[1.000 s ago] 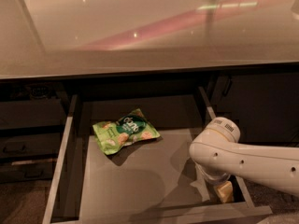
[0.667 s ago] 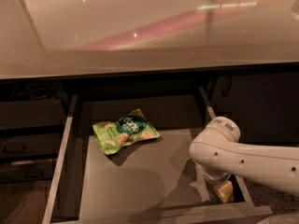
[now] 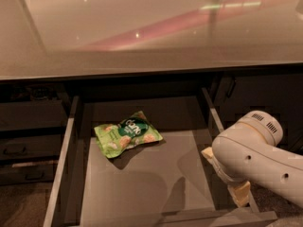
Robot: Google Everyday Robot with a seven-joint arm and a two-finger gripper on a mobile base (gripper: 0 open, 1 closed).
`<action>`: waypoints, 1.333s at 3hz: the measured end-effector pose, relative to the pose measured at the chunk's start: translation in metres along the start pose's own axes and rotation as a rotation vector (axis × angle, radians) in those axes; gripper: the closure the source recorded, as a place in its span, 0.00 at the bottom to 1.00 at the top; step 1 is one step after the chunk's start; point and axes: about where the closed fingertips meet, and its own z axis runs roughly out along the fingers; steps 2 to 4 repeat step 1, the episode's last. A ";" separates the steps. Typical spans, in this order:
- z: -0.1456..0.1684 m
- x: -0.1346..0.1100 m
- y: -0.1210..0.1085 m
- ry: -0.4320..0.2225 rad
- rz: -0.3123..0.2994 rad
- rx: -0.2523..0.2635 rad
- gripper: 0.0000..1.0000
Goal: Open top drawer
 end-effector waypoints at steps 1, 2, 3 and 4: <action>0.000 0.000 0.000 0.000 0.000 0.000 0.00; 0.000 0.000 0.000 0.000 0.000 0.000 0.00; 0.000 0.000 0.000 0.000 0.000 0.000 0.00; 0.000 0.000 0.000 0.000 0.000 0.000 0.00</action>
Offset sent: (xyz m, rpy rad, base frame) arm 0.0000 0.0000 0.0000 0.0000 0.0000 0.0000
